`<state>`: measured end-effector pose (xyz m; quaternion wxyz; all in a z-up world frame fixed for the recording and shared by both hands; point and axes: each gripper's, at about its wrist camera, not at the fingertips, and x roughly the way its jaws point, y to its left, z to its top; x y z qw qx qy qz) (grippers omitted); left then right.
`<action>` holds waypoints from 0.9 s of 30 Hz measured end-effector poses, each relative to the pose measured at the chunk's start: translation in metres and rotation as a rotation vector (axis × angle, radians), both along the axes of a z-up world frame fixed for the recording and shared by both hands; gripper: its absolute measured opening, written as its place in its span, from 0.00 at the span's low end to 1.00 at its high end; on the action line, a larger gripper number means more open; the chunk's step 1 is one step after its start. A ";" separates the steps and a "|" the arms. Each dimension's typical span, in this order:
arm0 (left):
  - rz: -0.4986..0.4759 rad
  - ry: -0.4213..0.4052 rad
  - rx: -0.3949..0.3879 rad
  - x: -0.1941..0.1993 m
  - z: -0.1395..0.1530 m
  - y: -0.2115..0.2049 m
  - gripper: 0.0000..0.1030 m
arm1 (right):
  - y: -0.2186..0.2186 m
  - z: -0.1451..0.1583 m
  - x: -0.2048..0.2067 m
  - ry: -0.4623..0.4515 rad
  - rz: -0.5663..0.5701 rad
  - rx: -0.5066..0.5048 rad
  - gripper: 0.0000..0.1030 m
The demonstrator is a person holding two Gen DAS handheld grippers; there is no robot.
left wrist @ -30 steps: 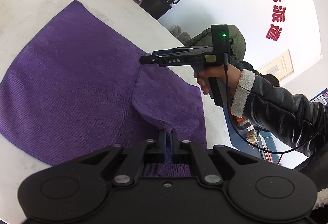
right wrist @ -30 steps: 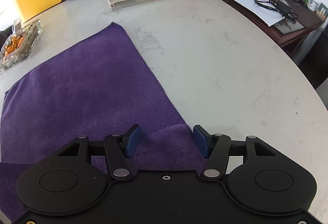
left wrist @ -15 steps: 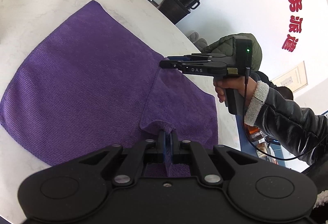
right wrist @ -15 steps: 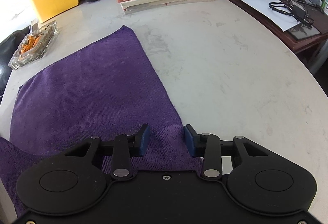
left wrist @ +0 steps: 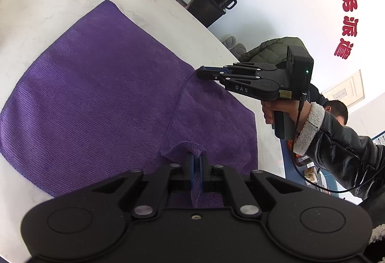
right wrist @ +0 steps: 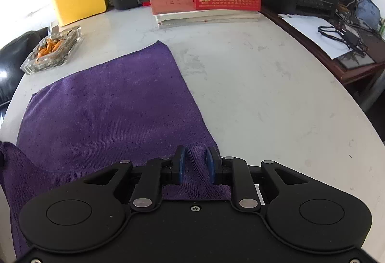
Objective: Fold towel
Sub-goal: 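Close the right gripper on the towel edge beside the left gripper, then lift the towel edge with both grippers and carry it over the towel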
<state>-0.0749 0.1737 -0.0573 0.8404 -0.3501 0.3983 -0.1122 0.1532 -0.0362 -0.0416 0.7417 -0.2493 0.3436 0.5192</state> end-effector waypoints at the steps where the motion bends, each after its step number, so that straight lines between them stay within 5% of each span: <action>1: -0.003 -0.002 0.000 0.000 0.000 0.000 0.03 | 0.000 0.001 -0.002 -0.008 0.011 -0.002 0.07; 27: 0.035 -0.176 -0.035 -0.035 0.021 0.003 0.03 | -0.012 0.073 -0.011 -0.096 -0.073 0.170 0.04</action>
